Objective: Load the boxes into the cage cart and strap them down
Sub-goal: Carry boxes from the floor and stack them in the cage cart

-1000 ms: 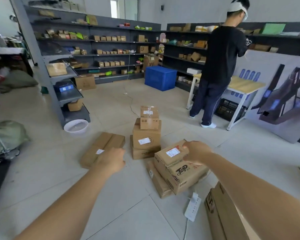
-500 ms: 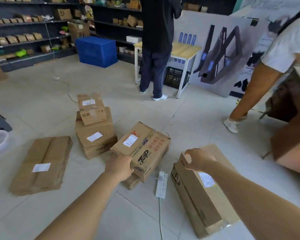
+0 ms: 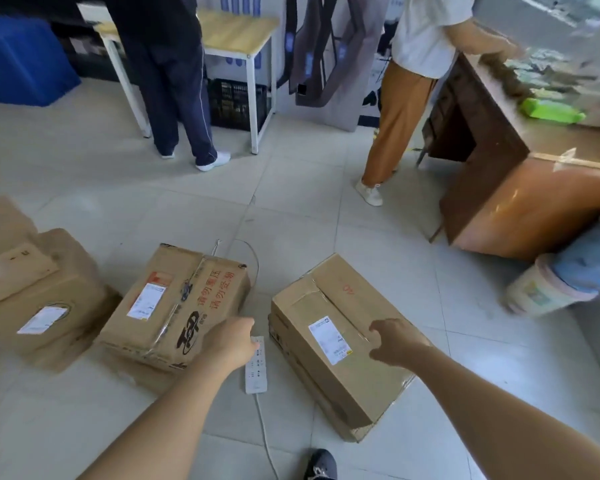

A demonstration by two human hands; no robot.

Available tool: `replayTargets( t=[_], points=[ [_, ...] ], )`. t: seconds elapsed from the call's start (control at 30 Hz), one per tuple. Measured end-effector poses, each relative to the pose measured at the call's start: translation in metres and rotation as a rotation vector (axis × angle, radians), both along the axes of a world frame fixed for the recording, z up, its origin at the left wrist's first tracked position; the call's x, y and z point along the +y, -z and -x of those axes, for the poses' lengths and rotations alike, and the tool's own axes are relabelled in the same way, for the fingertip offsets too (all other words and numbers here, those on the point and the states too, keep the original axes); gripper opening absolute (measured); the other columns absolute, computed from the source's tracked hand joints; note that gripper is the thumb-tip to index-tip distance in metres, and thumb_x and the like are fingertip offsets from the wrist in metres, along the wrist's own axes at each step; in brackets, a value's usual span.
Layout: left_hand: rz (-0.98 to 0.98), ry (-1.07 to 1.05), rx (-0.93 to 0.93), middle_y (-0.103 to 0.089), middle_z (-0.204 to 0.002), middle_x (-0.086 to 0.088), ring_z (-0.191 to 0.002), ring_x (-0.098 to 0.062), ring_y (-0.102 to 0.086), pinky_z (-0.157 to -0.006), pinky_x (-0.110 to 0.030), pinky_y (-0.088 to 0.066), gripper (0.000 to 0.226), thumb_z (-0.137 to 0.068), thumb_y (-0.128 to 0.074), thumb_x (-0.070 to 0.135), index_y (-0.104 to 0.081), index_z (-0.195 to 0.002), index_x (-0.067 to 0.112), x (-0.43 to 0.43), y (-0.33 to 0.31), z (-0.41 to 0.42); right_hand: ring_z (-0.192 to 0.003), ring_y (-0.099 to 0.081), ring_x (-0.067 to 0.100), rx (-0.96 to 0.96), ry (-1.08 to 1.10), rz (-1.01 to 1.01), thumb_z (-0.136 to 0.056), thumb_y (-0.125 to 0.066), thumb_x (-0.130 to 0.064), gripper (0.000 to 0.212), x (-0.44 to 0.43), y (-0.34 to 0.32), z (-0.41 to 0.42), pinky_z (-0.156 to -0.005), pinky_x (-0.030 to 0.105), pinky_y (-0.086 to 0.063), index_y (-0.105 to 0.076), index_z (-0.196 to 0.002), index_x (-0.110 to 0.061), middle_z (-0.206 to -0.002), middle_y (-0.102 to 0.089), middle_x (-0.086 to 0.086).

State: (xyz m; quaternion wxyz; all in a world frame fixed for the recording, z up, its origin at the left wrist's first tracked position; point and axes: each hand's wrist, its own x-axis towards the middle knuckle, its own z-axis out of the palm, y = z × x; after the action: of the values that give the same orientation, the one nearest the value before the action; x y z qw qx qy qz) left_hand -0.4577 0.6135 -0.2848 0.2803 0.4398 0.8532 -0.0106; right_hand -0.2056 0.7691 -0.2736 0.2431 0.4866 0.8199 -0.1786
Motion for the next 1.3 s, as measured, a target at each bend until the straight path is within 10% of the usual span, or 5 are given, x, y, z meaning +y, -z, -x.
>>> replayTargets(
  t=[0.6, 1.0, 1.3],
  points=[
    [0.202, 0.332, 0.004, -0.04, -0.148, -0.005, -0.13, -0.024, -0.045, -0.099, -0.035, -0.041, 0.054, -0.095, -0.057, 0.033, -0.041, -0.142, 0.011, 0.232, 0.146, 0.014, -0.125, -0.047, 0.023, -0.071, 0.658, 0.203, -0.091, -0.057, -0.041, 0.053, 0.055, 0.166, -0.068, -0.096, 0.034, -0.045, -0.045, -0.138, -0.022, -0.131, -0.054, 0.003],
    [0.301, 0.135, -0.069, -0.009, -0.161, -0.013, -0.147, -0.03, -0.018, -0.114, -0.044, -0.026, 0.118, -0.078, -0.073, 0.049, 0.004, -0.153, 0.003, 0.275, 0.277, 0.038, -0.125, -0.046, 0.042, 0.208, 1.762, 0.161, -0.08, -0.074, -0.039, 0.083, 0.049, 0.307, -0.046, -0.1, 0.049, -0.045, -0.031, -0.138, 0.001, -0.138, -0.042, 0.022],
    [0.178, -0.035, -0.115, -0.034, -0.15, -0.018, -0.138, -0.034, -0.034, -0.107, -0.042, -0.035, 0.108, -0.071, -0.082, 0.042, -0.019, -0.149, 0.002, 0.284, 0.279, 0.037, -0.119, -0.051, 0.039, 0.225, 1.726, 0.001, -0.074, -0.076, -0.047, 0.075, 0.063, 0.304, -0.054, -0.098, 0.05, -0.046, -0.046, -0.129, -0.005, -0.13, -0.052, 0.016]
  ],
)
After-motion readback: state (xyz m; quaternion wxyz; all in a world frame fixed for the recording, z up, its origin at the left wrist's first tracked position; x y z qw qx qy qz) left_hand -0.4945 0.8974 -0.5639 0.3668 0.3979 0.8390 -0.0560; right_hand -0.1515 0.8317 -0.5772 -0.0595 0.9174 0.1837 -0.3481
